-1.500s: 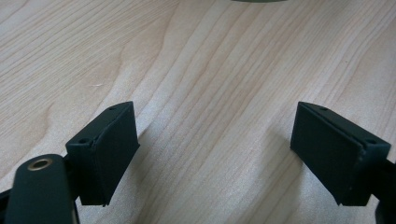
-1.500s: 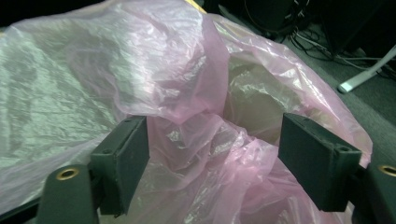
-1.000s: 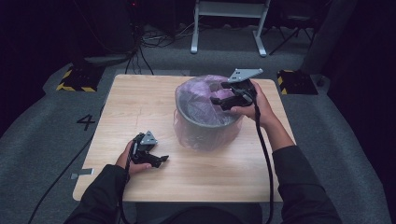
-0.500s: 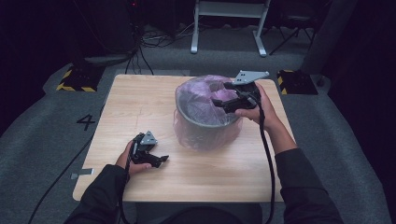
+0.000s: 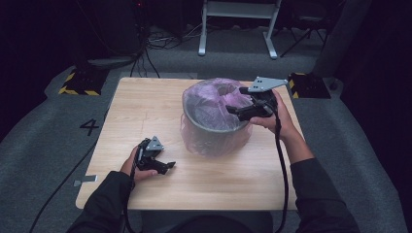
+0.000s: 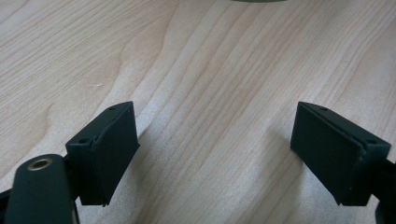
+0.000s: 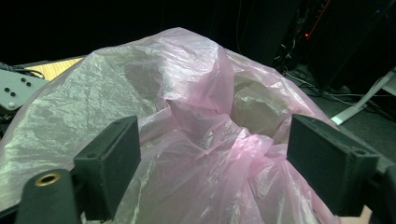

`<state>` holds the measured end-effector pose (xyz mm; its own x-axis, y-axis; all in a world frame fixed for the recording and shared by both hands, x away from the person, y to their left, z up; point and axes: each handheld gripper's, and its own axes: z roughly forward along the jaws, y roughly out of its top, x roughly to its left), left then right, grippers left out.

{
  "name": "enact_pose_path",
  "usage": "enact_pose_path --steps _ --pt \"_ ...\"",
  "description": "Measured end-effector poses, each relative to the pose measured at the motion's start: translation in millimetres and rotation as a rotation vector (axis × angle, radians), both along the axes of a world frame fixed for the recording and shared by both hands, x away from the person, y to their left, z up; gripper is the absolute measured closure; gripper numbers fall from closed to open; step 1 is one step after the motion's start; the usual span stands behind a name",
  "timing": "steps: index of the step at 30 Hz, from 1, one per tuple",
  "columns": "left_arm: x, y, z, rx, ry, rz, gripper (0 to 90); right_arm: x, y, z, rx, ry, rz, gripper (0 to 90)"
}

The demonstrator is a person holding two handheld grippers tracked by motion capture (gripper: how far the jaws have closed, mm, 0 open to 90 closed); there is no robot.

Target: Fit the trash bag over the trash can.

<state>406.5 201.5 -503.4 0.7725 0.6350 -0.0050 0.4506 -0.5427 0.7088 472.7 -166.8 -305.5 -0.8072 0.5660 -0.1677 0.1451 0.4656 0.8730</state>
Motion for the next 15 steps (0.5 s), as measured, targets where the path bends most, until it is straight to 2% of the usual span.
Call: enact_pose_path --steps 2,15 --pt "0.1 0.1 0.0 0.001 -0.001 -0.001 14.8 -1.7 -1.9 0.8 0.015 -0.003 -0.013 15.8" --pt "0.0 0.0 0.0 0.0 0.0 0.0 14.8 -13.4 -11.3 -2.6 0.009 -0.016 -0.002 16.1"
